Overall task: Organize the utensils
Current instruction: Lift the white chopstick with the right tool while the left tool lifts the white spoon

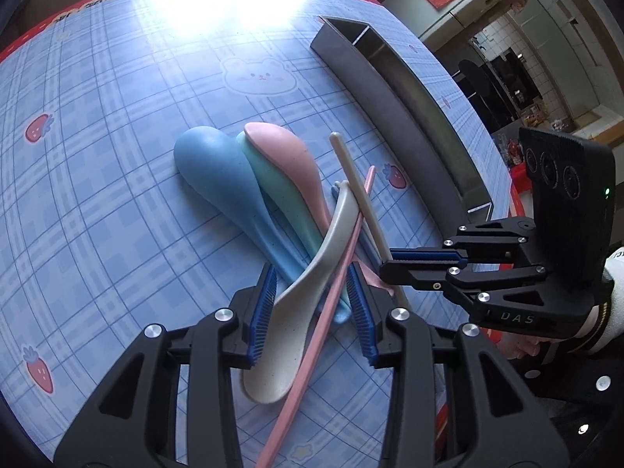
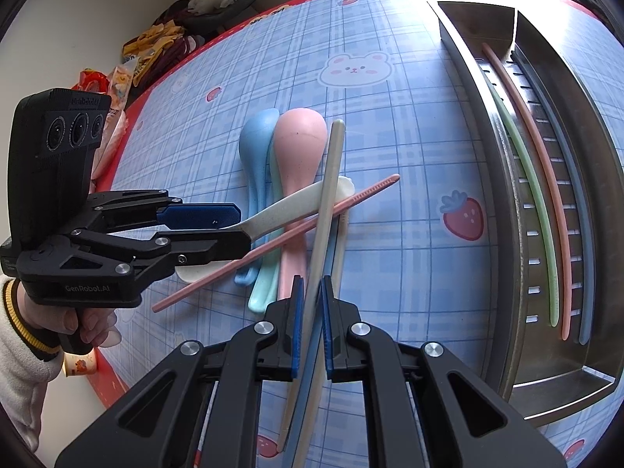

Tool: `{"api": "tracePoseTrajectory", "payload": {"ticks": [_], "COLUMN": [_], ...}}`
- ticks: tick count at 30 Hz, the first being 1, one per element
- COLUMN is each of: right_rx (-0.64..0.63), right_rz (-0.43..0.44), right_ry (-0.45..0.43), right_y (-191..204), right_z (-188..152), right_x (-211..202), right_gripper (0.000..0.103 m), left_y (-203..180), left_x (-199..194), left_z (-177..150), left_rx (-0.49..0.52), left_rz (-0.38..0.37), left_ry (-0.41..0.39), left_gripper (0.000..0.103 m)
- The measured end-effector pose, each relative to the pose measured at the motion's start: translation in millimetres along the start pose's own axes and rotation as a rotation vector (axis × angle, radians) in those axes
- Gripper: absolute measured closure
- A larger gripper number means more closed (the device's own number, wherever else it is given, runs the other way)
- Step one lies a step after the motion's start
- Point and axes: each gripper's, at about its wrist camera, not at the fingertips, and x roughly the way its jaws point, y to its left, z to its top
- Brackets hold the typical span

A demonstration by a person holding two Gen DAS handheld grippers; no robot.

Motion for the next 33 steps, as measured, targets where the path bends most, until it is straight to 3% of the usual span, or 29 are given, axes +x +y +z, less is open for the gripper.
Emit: {"api": "tracePoseTrajectory", "payload": {"ticks": [2, 7, 9, 12, 16, 19, 25, 33], "right_rx": [-0.001, -0.001, -0.002, 0.002, -0.004, -0.015, -0.037, -0.044], "right_rz": [0.000, -0.001, -0.004, 0.000, 0.000, -0.001, -0.007, -0.006], "right_ry": [0.000, 0.000, 0.000, -0.002, -0.004, -0.005, -0.014, -0.028], "right_y": [0.1, 0.2, 0.5, -0.5, 0.4, 2.1, 7.1, 9.8], "right_z": [0.0, 0.1, -0.1, -0.2, -1.1, -2.0, -3.6, -5.0], "right_x": [0.1, 0.1, 0.1, -0.2, 0.5, 0.7, 1.3, 2.6], "right_gripper": [0.094, 0.094, 0.094, 0.094, 0.094, 0.094, 0.094, 0.093], "left_y": [-10.3, -17.8, -20.8, -16.4, -6.3, 2.3, 7.6, 3.0], "left_x": [4.2, 2.8, -3.6, -20.3, -27.1, -32.4, -27.8, -22.7], "left_z": [0.2, 0.5, -0.3, -3.8, -18.5, -33.5, -60.9, -89.3], "left_rx": [0.062, 0.099, 0.097, 0.014, -0.063, -0.141, -0.247, -0.340], "left_rz": [0.056, 0.089, 0.127, 0.154, 0.191, 0.159, 0.173, 0.160], "left_ry": [0.008, 0.003, -0.036, -0.111, -0.132, -0.167, -0.195, -0.266], "left_gripper": [0.072, 0.077, 0.088, 0.093, 0.093, 0.093, 0.092, 0.090]}}
